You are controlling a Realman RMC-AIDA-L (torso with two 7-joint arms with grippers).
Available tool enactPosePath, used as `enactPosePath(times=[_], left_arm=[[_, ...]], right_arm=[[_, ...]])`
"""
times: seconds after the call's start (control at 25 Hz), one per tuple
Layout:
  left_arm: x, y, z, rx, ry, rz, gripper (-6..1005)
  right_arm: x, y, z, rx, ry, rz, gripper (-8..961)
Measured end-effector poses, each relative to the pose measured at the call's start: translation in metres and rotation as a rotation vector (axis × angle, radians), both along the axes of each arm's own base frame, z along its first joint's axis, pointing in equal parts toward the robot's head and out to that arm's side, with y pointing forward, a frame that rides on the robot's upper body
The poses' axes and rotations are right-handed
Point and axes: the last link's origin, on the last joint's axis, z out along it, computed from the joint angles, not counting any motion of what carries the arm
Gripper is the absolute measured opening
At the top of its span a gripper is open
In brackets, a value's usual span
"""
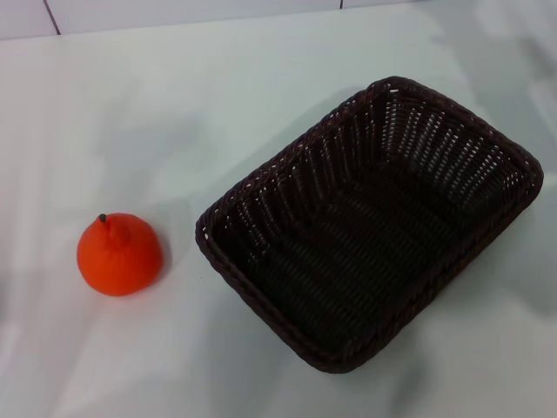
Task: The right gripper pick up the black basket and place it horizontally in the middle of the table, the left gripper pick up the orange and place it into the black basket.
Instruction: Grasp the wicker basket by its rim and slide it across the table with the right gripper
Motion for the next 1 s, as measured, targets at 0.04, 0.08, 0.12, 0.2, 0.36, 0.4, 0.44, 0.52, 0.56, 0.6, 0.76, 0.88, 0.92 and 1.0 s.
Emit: enactPosePath(times=[0.04,0.08,0.12,0.2,0.36,0.4,0.44,0.52,0.56,0.6,0.76,0.88,0.92,1.0], left_arm=[[0.000,0.000,0.000,0.000,0.000,0.000,920],[0.000,0.000,0.000,0.000,0.000,0.000,920],[0.000,0.000,0.000,0.000,0.000,0.000,920],[0.000,0.000,0.000,0.000,0.000,-0.001,920],[0.000,0.001,0.000,0.002,0.000,-0.002,920],[0.000,0.001,0.000,0.002,0.000,-0.003,920],[0.001,0.001,0.001,0.002,0.001,-0.004,920],[0.001,0.002,0.001,0.003,0.003,-0.006,920],[0.001,0.002,0.001,0.003,0.003,-0.006,920],[0.001,0.004,0.002,0.004,0.005,-0.005,920],[0.000,0.004,0.004,0.013,0.006,0.000,920],[0.000,0.004,0.004,0.014,0.007,0.002,920],[-0.001,0.004,0.004,0.013,0.007,0.003,920],[-0.001,0.004,0.004,0.013,0.006,0.003,920]], right_arm=[[0.000,0.000,0.000,0.000,0.000,0.000,922],[0.000,0.000,0.000,0.000,0.000,0.000,919],[0.000,0.000,0.000,-0.001,-0.001,0.000,917],[-0.001,0.000,-0.001,-0.005,-0.004,0.004,912],[-0.009,0.005,-0.006,-0.073,-0.037,0.045,903],[-0.012,0.007,-0.006,-0.103,-0.051,0.064,901],[-0.015,0.009,-0.004,-0.139,-0.062,0.086,898],[-0.020,0.014,0.004,-0.214,-0.078,0.122,894],[-0.024,0.016,0.008,-0.276,-0.085,0.143,891],[-0.029,0.019,0.015,-0.345,-0.101,0.162,889],[-0.046,0.028,0.045,-0.664,-0.228,0.155,880],[-0.061,0.026,0.065,-0.895,-0.343,0.086,873],[-0.066,0.025,0.070,-0.956,-0.389,0.059,870],[-0.075,0.022,0.077,-1.061,-0.482,0.005,866]])
